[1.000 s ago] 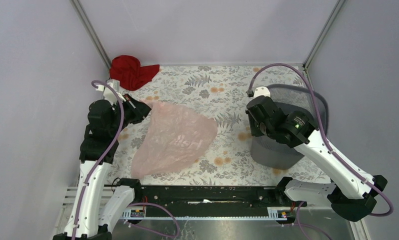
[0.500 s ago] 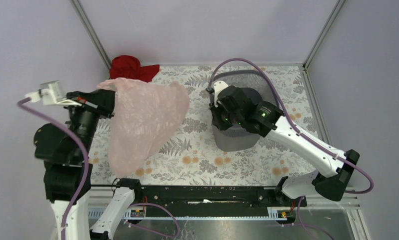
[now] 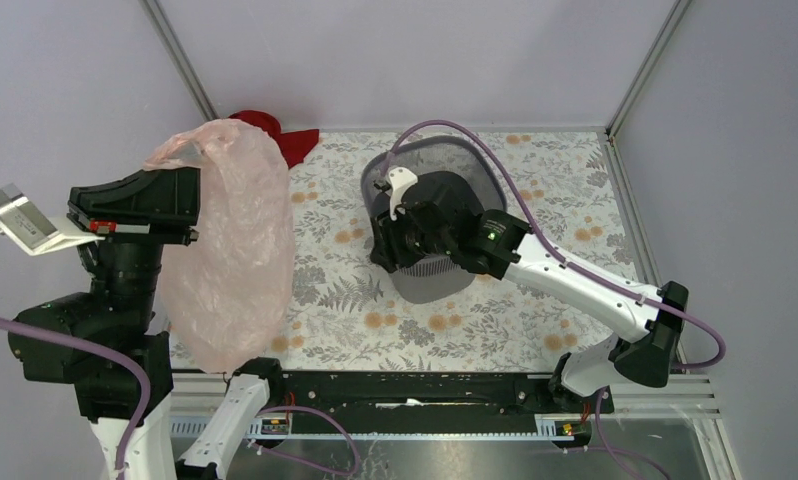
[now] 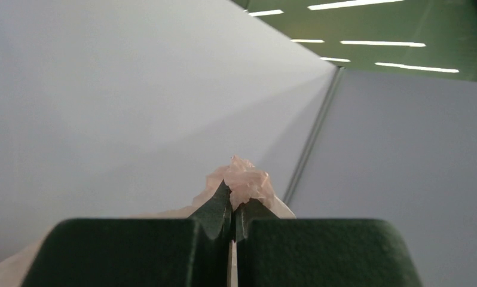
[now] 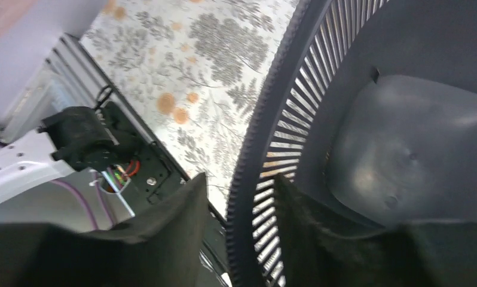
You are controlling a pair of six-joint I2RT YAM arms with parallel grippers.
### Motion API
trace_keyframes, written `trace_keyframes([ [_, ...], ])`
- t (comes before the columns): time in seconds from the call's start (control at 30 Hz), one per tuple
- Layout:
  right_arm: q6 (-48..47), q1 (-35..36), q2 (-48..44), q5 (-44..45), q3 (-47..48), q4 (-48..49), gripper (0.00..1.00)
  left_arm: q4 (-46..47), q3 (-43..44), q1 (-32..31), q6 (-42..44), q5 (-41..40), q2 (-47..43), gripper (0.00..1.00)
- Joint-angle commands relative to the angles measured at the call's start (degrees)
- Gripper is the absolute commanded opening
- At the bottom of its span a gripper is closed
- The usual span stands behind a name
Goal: Put the trash bags into the trash bin
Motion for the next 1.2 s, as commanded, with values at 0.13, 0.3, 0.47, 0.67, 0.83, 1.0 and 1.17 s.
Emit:
trace_keyframes([
  [0.13,1.0,1.0,-1.6,-6.8,2.8,7.6,0.72,13.6,2.5,0.1,-6.5,10.1,4.0,0.0],
  [0.3,-1.3,1.0,-1.5,-1.9,2.6,2.7,0.83,21.5,-0.2,0.1,-12.1,12.6,4.5,0.0],
  [0.47,-4.9,1.0,-3.6,-2.1,-2.0,4.6,0.87,27.7,0.7,0.1,-16.6,17.0,7.5,0.0],
  [0.67,-10.0,1.3,-3.8,-3.9,-1.3,3.5,0.49,31.0,2.6,0.1,-19.3,17.5,9.6,0.0],
  [0.83,-9.4,2.2,-6.4,-4.3,-1.1,0.8,0.17,32.9,3.1,0.1,-19.7,17.3,8.8,0.0],
  [1.0,-15.7,2.7,-8.3,-8.3,-2.8,-1.6,0.0,36.1,4.3,0.1,-21.9,18.7,9.2,0.0],
  [1.17,-14.1,2.7,-10.0,-11.4,-5.6,4.7,0.16,41.5,4.4,0.1,-25.1,19.1,9.6,0.0],
])
